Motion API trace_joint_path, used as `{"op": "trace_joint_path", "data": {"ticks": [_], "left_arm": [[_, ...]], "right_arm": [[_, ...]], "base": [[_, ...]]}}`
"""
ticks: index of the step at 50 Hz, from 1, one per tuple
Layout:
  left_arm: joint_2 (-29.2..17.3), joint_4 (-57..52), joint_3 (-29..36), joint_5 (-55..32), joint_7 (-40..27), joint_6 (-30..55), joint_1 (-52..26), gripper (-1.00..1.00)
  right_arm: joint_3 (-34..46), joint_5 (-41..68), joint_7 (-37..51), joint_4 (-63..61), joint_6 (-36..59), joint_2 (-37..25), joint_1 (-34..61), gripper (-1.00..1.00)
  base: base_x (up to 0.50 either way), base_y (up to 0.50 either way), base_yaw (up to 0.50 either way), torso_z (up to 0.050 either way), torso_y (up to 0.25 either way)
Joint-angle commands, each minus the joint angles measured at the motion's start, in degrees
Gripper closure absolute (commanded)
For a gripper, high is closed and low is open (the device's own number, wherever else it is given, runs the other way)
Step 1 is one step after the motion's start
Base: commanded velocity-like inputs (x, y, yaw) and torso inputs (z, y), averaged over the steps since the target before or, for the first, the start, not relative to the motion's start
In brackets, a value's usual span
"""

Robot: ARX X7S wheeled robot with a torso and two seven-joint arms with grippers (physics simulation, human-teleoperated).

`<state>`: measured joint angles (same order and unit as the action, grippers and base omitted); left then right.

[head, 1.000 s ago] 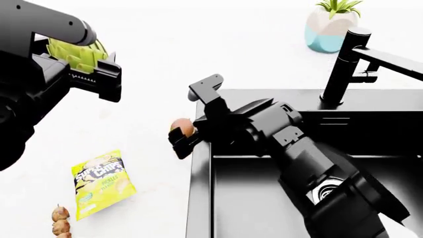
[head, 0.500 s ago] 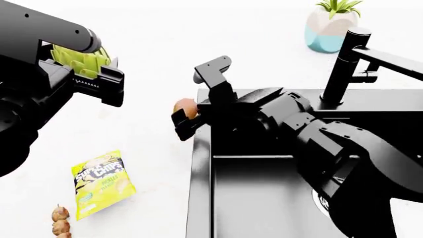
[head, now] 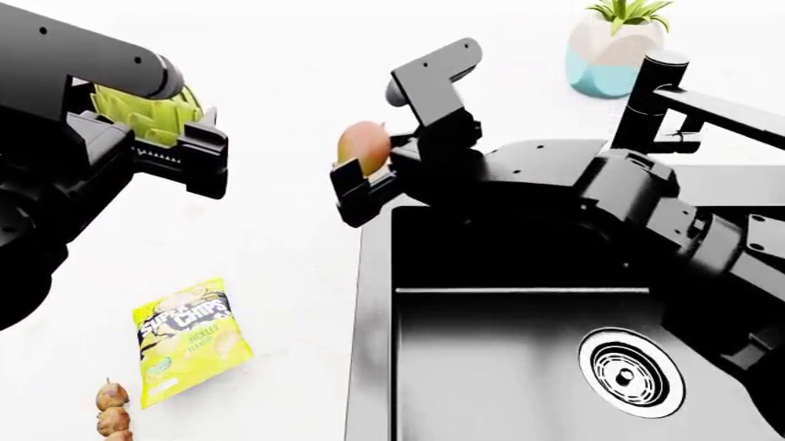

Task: Pick up the fruits and vegetables and place them in the sink. Turn on the sink faucet to wash them. Then turn the sink off and put them in the tray.

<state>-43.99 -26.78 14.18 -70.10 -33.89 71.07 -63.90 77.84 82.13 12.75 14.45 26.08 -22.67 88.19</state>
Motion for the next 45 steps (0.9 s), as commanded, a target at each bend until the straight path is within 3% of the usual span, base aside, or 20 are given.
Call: {"op": "trace_joint_path", "data": {"ticks": [1, 8, 17, 33, 45], "left_arm": [[-0.5, -0.4, -0.6, -0.5, -0.7, -1.0, 1.1, 1.00], [-1.5, -2.1, -1.7, -2.0, -1.5, -1.1, 2.0, 1.00], [-2.3, -3.1, -1.7, -1.1, -0.6, -2.5, 4.1, 1.00], [-1.2, -3.9, -1.7, -4.0, -2.7, -1.4, 1.5, 1.00], [-0.3, -3.9, -0.5, -3.9, -3.3, -1.2, 0.9, 1.00]], "right_arm": [[-0.7, 0.6, 6.5, -11.6, 1.3, -6.0, 0.9, 1.00], [-1.8, 4.6, 15.5, -27.7, 4.3, -15.7, 2.2, 1.00], [-4.0, 6.1, 19.5, -35.6, 3.7, -23.1, 2.8, 1.00], [-4.2, 7.3, 16.9, -39.5, 3.1, -27.9, 0.9, 1.00], [-3.7, 7.1, 13.9, -40.7, 2.1, -30.2, -1.7, 1.00]], "base": [[0.00, 0.00, 0.00, 0.000, 0.000], [0.00, 0.00, 0.00, 0.000, 0.000], [0.00, 0.00, 0.00, 0.000, 0.001], [-0.45, -0.01, 0.00, 0.000, 0.000], [-0.35, -0.48, 0.00, 0.001, 0.000]]}}
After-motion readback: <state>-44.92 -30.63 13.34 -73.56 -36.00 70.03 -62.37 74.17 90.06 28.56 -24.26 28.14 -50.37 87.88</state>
